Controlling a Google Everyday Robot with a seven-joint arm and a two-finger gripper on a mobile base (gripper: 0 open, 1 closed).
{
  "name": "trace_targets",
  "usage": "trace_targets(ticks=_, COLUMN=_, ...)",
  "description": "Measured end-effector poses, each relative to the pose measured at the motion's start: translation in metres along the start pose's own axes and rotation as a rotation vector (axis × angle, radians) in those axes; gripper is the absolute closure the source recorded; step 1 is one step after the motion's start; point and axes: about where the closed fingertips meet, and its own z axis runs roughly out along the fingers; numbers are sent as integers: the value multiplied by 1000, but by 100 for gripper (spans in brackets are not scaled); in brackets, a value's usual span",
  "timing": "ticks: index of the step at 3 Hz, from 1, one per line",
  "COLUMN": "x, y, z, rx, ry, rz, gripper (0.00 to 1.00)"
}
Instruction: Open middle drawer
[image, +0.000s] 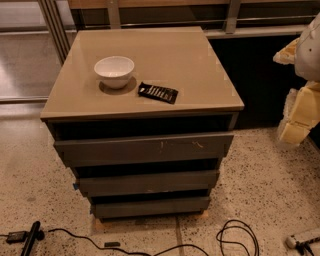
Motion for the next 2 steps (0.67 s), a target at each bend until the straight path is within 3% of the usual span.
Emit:
trace_targets(ticks=1, x=-3, y=2, z=4, rx=3, ry=4, rz=-10, gripper=0)
trace_targets(ticks=2, x=-10, y=14, z=35, rx=-41, ry=-37, rz=-54, gripper=0)
